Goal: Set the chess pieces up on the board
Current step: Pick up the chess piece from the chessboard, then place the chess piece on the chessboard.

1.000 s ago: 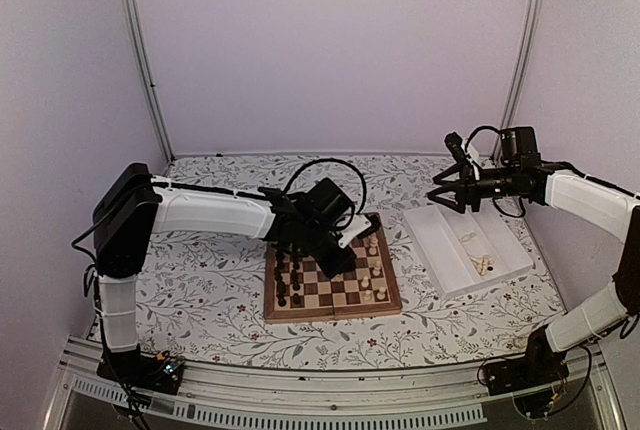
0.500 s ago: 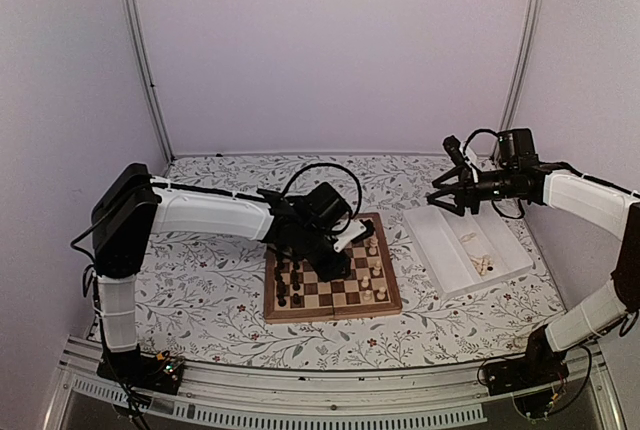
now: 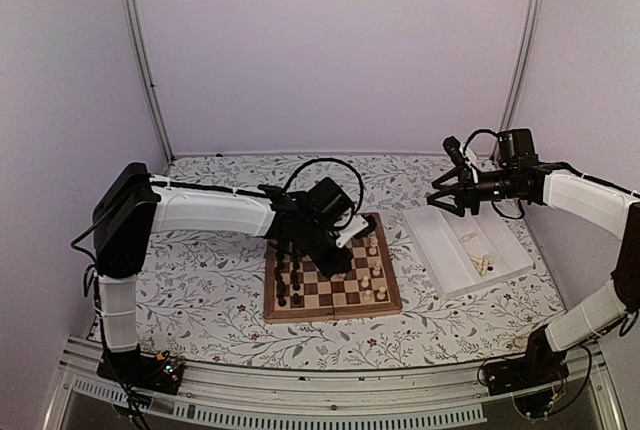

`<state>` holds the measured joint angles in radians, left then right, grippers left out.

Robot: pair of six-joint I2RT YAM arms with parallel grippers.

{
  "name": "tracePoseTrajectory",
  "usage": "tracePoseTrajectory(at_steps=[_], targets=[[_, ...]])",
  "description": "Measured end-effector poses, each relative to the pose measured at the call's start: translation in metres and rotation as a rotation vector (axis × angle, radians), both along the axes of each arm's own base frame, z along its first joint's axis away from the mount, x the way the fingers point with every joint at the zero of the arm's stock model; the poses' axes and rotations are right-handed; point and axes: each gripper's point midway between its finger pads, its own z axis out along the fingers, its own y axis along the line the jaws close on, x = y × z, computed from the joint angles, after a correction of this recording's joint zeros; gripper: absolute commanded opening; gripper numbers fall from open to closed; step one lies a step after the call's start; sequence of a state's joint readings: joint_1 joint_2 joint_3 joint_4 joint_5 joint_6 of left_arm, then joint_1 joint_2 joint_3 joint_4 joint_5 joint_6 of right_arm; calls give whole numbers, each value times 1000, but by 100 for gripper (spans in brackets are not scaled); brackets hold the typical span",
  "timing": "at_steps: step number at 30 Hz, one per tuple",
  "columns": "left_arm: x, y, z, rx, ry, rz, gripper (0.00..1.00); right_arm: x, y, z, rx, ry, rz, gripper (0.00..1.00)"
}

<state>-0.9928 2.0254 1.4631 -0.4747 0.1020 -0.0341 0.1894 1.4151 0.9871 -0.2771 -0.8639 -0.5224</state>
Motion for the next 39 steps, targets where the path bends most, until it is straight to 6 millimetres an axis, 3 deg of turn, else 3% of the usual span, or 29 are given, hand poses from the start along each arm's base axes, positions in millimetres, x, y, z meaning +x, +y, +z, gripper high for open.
tracePoseTrajectory(at_steps=[6, 15, 39], targets=[[7, -19, 13, -53, -8, -14, 8, 0, 0, 0, 0, -3, 3, 59], [9, -36, 8, -84, 19, -38, 8, -1, 0, -1, -5, -6, 10, 59], [10, -53, -2, -93, 37, -59, 9, -2, 0, -7, -12, 12, 17, 59]])
